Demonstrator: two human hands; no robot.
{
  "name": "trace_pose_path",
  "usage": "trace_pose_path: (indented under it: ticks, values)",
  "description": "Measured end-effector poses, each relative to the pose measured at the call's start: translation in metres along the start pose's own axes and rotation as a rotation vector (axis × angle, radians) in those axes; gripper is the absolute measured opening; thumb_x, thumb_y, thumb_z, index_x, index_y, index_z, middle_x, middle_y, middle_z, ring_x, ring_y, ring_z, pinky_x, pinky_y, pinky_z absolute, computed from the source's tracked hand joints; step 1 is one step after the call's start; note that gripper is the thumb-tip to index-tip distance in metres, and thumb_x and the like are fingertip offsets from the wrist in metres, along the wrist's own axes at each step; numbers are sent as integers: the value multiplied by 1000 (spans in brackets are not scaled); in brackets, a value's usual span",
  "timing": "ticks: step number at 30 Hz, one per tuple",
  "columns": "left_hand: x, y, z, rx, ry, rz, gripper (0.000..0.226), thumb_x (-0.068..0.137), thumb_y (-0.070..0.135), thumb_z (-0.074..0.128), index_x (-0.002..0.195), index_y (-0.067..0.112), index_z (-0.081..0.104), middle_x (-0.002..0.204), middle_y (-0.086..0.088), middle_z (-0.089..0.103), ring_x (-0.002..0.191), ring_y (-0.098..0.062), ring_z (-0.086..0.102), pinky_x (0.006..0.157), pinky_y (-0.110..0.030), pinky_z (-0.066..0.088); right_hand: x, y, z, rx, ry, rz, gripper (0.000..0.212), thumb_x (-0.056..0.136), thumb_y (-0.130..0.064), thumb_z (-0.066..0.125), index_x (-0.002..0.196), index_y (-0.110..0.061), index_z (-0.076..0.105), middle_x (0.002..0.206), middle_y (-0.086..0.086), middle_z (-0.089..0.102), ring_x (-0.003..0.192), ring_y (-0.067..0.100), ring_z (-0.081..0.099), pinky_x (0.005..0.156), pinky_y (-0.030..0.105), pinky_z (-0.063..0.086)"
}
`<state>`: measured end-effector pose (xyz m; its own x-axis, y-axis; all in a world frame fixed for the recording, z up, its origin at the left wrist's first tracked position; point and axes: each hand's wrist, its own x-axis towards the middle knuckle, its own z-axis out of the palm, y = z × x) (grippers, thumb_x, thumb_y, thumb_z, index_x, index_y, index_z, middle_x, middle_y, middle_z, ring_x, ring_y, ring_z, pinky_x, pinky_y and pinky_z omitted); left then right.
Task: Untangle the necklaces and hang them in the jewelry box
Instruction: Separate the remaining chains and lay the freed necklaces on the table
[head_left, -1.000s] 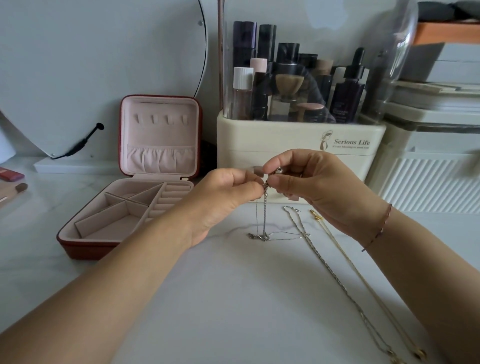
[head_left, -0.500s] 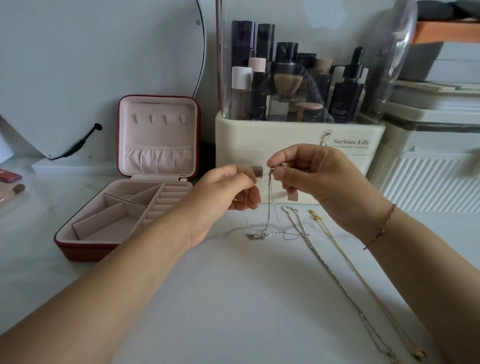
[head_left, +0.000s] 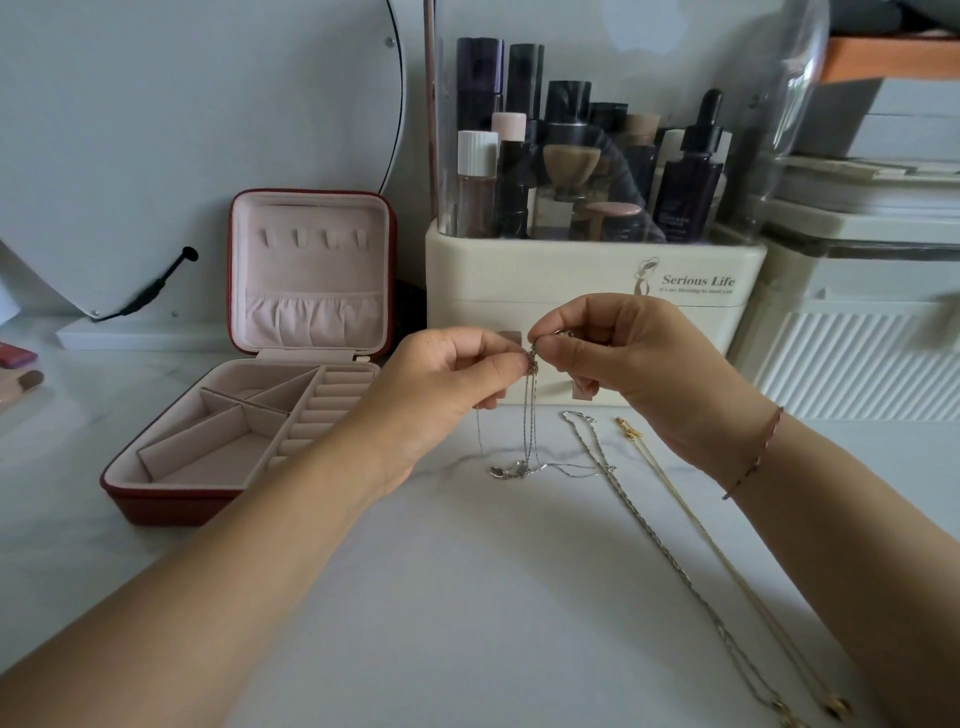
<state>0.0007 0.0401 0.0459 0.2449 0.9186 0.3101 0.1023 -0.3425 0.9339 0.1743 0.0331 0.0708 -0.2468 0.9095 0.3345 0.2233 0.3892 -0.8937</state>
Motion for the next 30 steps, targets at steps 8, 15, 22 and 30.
trace_pose_path:
  ticks: [8,15,22,30]
  values:
    - [0,-2,-1,-7,9,25,10,84,1,63,85,11,66,66,5,57,60,-1,49,61,-11,42,1,2,-1,-2,-37,12,8,83,-10,70,80,-17,72,68,5,59,62,18,42,63,29,39]
    - [-2,2,1,-27,-14,27,17,90,10,57,75,13,63,61,4,54,59,-4,49,60,-13,43,1,0,-1,28,-36,30,12,82,-11,70,76,-21,73,65,0,57,59,13,43,66,31,38]
    - [3,-3,1,-217,-30,-104,16,74,22,54,62,20,65,63,1,55,59,-10,50,61,-19,45,1,1,-1,5,-16,43,8,80,-13,72,77,-20,72,65,-1,60,58,11,46,70,35,39]
    - [1,0,2,-370,-49,-137,21,95,7,44,78,9,56,68,-2,59,58,-12,54,60,-23,49,1,2,-4,123,-71,116,21,69,-26,71,82,-10,70,69,1,60,61,11,47,66,24,42]
